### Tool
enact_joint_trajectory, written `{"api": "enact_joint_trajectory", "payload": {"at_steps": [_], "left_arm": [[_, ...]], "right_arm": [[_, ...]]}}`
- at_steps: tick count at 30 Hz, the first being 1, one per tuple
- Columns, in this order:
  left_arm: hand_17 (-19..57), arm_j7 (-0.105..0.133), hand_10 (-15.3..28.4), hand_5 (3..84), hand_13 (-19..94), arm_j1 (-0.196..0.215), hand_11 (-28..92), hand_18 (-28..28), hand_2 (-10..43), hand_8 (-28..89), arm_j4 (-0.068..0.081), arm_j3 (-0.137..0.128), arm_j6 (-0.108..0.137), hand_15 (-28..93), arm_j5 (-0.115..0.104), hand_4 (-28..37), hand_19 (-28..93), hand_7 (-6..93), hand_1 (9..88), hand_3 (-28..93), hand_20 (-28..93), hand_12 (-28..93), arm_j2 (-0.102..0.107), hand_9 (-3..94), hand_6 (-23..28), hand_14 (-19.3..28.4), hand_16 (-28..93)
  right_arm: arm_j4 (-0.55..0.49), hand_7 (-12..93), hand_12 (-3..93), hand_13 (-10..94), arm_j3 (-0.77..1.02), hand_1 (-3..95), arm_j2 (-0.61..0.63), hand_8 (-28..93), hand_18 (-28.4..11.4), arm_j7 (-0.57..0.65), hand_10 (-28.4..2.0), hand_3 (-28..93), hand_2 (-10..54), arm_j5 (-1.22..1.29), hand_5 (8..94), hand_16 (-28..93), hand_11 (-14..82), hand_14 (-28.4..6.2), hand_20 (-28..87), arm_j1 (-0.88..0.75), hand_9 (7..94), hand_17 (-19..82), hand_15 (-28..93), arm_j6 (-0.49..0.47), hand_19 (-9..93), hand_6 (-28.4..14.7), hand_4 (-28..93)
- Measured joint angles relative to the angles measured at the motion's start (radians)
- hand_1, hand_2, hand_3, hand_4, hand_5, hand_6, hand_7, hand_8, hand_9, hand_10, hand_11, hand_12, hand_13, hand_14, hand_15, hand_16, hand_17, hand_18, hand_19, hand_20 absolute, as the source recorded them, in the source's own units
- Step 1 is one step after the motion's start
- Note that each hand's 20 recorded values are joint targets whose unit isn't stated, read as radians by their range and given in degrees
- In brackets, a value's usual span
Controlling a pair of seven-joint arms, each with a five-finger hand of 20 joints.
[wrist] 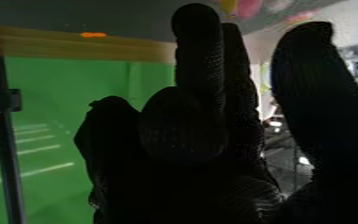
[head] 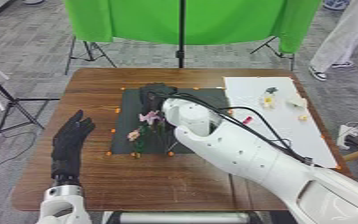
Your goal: Arrange flowers
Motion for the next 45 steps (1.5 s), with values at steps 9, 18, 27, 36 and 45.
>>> {"api": "enact_joint_trajectory", "payload": {"at_steps": [9, 18, 27, 36, 45], "left_arm": [[5.5, -0.019, 12.9, 36.2, 30, 0.007, 21, 10.5, -1.3, -6, -0.004, -0.008, 0.008, 28, 0.004, -25.4, 11, 8.8, 27.1, 67, 18, 10, -0.009, 36.5, 7.9, 15.5, -4], [5.5, -0.031, 12.9, 36.6, 30, 0.028, 20, 10.6, -1.1, -6, -0.015, -0.019, 0.017, 28, 0.011, -25.6, 11, 8.8, 27.1, 67, 18, 10, -0.015, 36.6, 8.0, 15.5, -4], [5.5, -0.042, 12.9, 36.9, 30, 0.028, 20, 10.6, -0.9, -6, -0.016, -0.02, 0.014, 28, 0.015, -25.6, 11, 9.0, 26.9, 67, 18, 10, -0.019, 36.5, 7.9, 15.5, -4], [5.4, -0.054, 12.9, 37.1, 30, 0.03, 20, 10.6, -0.9, -6, -0.018, -0.021, 0.008, 28, 0.017, -25.5, 11, 8.9, 26.9, 67, 18, 10, -0.02, 36.6, 7.9, 15.6, -4], [5.4, -0.062, 12.9, 37.2, 30, 0.035, 20, 10.6, -1.0, -6, -0.021, -0.023, -0.001, 28, 0.019, -25.3, 11, 8.9, 27.0, 67, 18, 10, -0.021, 36.6, 7.8, 15.6, -4]], "right_arm": [[-0.419, 17, 24.3, 82, 0.234, 35.1, 0.2, -10, -13.2, 0.13, -14.4, 68, -9.5, 0.092, 64.4, 36, 22.7, -6.0, 64, -0.103, 72.1, 61, 66, 0.065, 93, 0.7, -20], [-0.547, 15, 24.6, 80, 0.692, 33.6, 0.506, -9, -14.2, 0.257, -16.2, 66, -9.5, 0.068, 62.4, 36, 20.5, -7.7, 63, -0.333, 68.3, 60, 67, -0.036, 93, 0.4, -17], [-0.397, 15, 24.5, 81, 0.934, 33.8, 0.588, -8, -13.8, 0.375, -16.1, 65, -9.5, 0.036, 63.3, 35, 21.9, -7.2, 63, -0.594, 70.9, 61, 68, -0.062, 93, -0.5, -16], [-0.313, 15, 24.4, 84, 0.904, 33.9, 0.548, -8, -12.8, 0.422, -15.4, 65, -9.5, 0.045, 65.9, 34, 23.9, -6.1, 62, -0.661, 75.2, 63, 67, 0.03, 93, -2.4, -16], [-0.272, 18, 36.0, 88, 0.872, 53.2, 0.521, 7, -10.6, 0.434, -10.7, 57, -9.5, 0.034, 72.9, 34, 20.0, -3.3, 61, -0.662, 85.3, 67, 65, 0.034, 93, -1.8, -18]]}}
